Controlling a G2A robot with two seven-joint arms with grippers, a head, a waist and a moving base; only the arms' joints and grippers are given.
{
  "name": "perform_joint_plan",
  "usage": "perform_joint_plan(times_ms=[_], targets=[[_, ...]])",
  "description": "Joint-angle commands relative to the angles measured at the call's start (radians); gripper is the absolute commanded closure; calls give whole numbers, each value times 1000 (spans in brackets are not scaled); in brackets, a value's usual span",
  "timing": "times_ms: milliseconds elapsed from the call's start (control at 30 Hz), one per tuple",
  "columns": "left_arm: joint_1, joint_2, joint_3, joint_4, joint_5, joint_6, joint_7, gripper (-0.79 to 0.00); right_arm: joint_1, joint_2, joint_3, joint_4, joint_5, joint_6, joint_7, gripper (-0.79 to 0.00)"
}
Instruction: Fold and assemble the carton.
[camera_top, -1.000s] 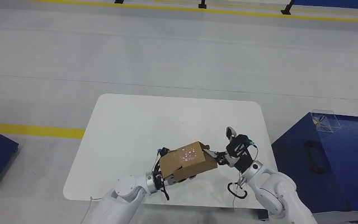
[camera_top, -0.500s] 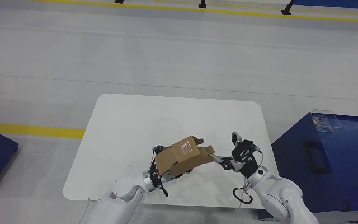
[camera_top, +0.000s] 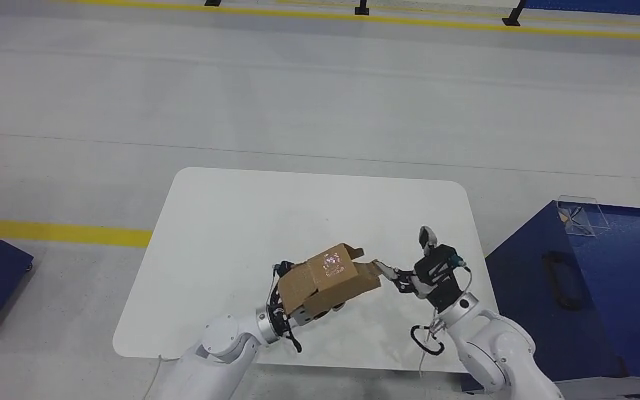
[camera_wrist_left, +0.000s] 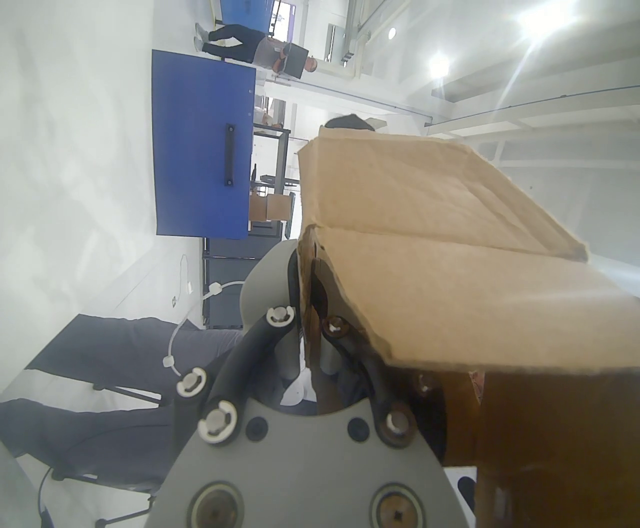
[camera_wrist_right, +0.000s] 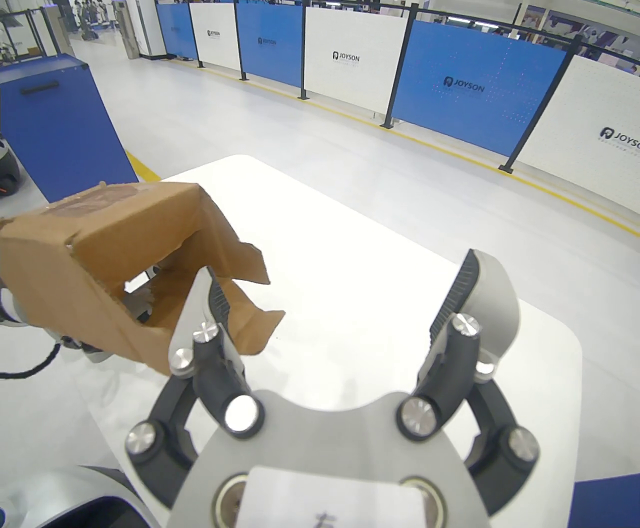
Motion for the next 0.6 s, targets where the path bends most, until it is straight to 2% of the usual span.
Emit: perform_joint_plan(times_ms=[0,133,400,567], targets=[[3,-1,-7,1,-18,0,16,0,-28,5,37,-18,24,-47,13,-785],[3,-2,-11,4,-35,3,20,0,-49,10,43,-26,18,-99,49,-785],[8,-4,6,-11,-3,-4,-7,0,19,-3,-70,25,-65,3,48,-785],[10,-4,8,-12,3,-6,-3,0,41,-9,-114,36,-77,22,47,-785]])
